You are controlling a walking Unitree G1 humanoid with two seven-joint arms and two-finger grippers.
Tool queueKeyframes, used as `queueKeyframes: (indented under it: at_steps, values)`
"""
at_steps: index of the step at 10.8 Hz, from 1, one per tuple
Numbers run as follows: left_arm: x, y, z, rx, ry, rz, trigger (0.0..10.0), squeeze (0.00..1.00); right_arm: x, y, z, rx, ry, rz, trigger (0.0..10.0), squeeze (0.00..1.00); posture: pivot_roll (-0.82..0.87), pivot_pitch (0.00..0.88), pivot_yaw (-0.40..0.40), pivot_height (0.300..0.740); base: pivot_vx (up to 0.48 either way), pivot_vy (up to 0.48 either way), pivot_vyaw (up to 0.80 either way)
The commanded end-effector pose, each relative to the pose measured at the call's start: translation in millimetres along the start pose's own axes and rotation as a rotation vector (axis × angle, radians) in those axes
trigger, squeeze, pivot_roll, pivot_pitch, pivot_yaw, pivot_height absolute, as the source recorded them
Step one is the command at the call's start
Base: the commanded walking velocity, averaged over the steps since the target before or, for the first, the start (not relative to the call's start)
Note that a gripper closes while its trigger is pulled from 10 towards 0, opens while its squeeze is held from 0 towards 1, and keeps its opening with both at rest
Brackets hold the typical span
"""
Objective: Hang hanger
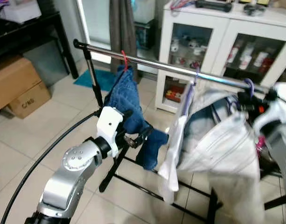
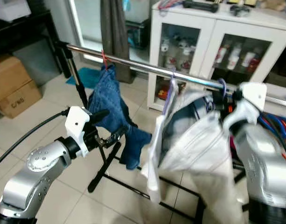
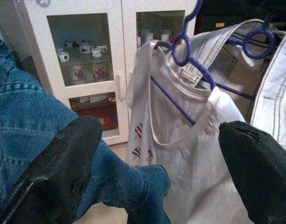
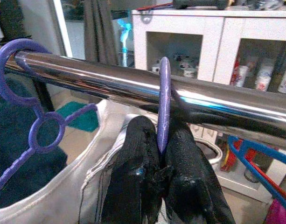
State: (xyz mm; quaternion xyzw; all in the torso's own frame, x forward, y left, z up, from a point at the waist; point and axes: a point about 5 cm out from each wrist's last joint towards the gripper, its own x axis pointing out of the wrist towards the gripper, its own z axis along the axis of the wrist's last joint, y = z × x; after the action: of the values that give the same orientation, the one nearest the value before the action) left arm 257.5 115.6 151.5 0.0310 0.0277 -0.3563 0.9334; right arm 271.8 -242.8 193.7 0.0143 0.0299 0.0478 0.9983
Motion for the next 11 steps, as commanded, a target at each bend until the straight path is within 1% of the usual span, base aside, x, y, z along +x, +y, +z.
queueKeyframes:
  at_steps: [1, 2, 3, 4, 5, 6, 7, 8, 9, 10, 11]
  values:
    - [-1.3, 2.1, -1.3, 0.009, 0.0, 0.019, 10.0, 0.47, -4.3, 5.8, 1.8, 0.015, -0.005, 0.014, 0.0, 0.0, 0.05, 0.0, -0.012, 0.74, 0.0, 0.0, 0.0]
    - [-1.0, 1.5, -1.9, 0.023, 0.008, 0.009, 10.0, 0.47, -6.0, 7.2, 5.7, 0.014, -0.037, 0.018, 0.0, 0.0, 0.05, 0.0, -0.009, 0.74, 0.0, 0.0, 0.0]
    - [-0.5, 0.6, -2.7, 0.03, 0.015, 0.001, 10.0, 0.47, -6.8, 8.7, 13.8, 0.016, -0.092, 0.022, 0.0, 0.0, 0.05, 0.0, -0.001, 0.74, 0.0, 0.0, 0.0]
    - [0.4, 0.5, -3.0, 0.037, 0.02, -0.003, 10.0, 0.46, -5.9, 10.0, 19.8, 0.01, -0.113, 0.023, 0.0, 0.0, 0.05, 0.0, -0.001, 0.74, 0.0, 0.0, 0.0]
    - [1.5, 1.8, -3.8, 0.045, 0.031, -0.006, 10.0, 0.46, 0.6, 11.2, 20.3, -0.021, -0.119, 0.001, 0.0, 0.0, 0.05, 0.0, 0.008, 0.74, 0.0, 0.0, 0.0]
    - [2.2, 2.0, -4.9, 0.052, 0.042, -0.007, 10.0, 0.45, 5.6, 12.6, 19.7, -0.018, -0.139, -0.028, 0.0, 0.0, 0.05, 0.0, 0.013, 0.74, 0.0, 0.0, 0.0]
    - [2.6, 0.6, -6.1, 0.06, 0.05, -0.015, 10.0, 0.43, 7.9, 18.8, 12.8, -0.007, -0.166, -0.036, 0.0, 0.0, 0.05, 0.0, 0.012, 0.74, 0.0, 0.0, 0.0]
    - [2.0, -0.3, -6.2, 0.06, 0.049, -0.02, 10.0, 0.38, 2.8, 26.2, -3.7, 0.002, -0.193, -0.03, 0.0, 0.0, 0.05, 0.0, 0.011, 0.74, 0.0, 0.0, 0.0]
    - [1.7, -0.2, -6.2, 0.061, 0.05, -0.021, 10.0, 0.38, 0.0, 26.2, -9.8, 0.017, -0.214, -0.049, 0.0, 0.0, 0.05, 0.0, 0.011, 0.74, 0.0, 0.0, 0.0]
    - [1.5, 0.2, -6.4, 0.061, 0.051, -0.027, 10.0, 0.37, -1.9, 27.4, -22.0, 0.012, -0.246, -0.063, 0.0, 0.0, 0.05, 0.0, 0.017, 0.74, 0.0, 0.0, 0.0]
    - [1.7, 0.1, -5.7, 0.066, 0.053, -0.045, 10.0, 0.38, 0.8, 30.5, -23.6, -0.008, -0.257, -0.054, 0.0, 0.0, 0.05, 0.0, 0.026, 0.74, 0.0, 0.0, 0.0]
